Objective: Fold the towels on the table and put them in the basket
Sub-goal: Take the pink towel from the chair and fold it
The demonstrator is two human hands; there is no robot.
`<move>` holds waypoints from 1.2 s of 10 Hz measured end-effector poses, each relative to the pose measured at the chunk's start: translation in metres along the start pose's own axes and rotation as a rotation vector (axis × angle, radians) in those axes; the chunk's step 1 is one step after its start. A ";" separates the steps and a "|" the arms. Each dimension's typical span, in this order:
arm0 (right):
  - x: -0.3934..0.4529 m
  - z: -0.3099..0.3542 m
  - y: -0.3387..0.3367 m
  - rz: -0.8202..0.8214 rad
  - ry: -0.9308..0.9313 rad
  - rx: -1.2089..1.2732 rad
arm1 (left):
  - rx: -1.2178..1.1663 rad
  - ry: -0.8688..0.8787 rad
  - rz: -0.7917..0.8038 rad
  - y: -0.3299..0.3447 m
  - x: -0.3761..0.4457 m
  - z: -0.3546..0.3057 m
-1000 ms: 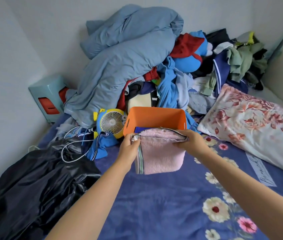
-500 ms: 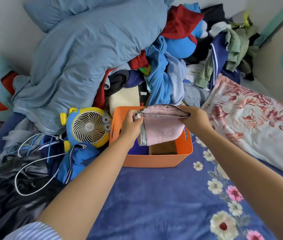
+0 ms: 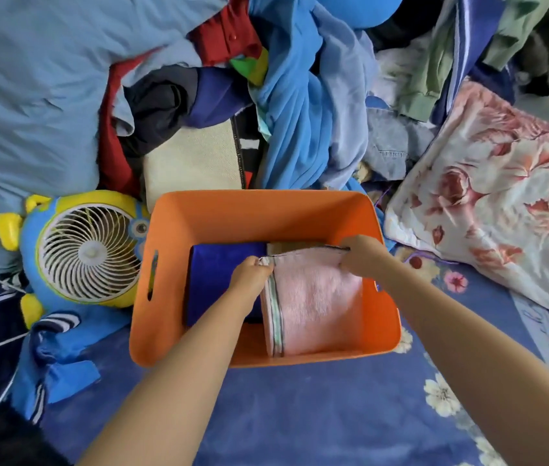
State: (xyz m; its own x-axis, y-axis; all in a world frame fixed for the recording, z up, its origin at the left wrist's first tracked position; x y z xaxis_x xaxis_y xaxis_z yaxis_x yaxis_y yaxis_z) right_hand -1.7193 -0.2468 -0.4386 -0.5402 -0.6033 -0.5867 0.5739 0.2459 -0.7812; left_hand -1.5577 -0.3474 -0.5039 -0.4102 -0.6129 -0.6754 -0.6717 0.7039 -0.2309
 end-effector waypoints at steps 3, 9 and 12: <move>0.094 -0.024 0.021 -0.161 0.159 0.185 | 0.061 -0.040 -0.092 0.032 0.094 -0.005; 0.100 -0.010 0.092 -0.581 -0.251 -0.138 | 0.365 0.439 -0.471 0.050 0.088 0.010; 0.130 -0.017 0.117 -0.482 -0.211 -0.187 | 1.062 0.537 -0.223 0.095 0.112 0.035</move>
State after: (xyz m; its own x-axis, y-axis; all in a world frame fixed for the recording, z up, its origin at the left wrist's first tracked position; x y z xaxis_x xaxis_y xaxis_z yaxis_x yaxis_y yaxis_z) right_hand -1.7330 -0.2837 -0.6094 -0.5689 -0.8146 -0.1130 0.1628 0.0231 -0.9864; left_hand -1.6458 -0.3369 -0.6257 -0.7229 -0.6519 -0.2289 -0.0225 0.3533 -0.9352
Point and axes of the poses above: each hand's wrist, its own x-axis towards the middle knuckle, its own y-axis out of the palm, z = x × y, the point moved 8 cm from there along x, towards the middle knuckle, and after that the axes turned 2 degrees about z, right-handed, at the moved point
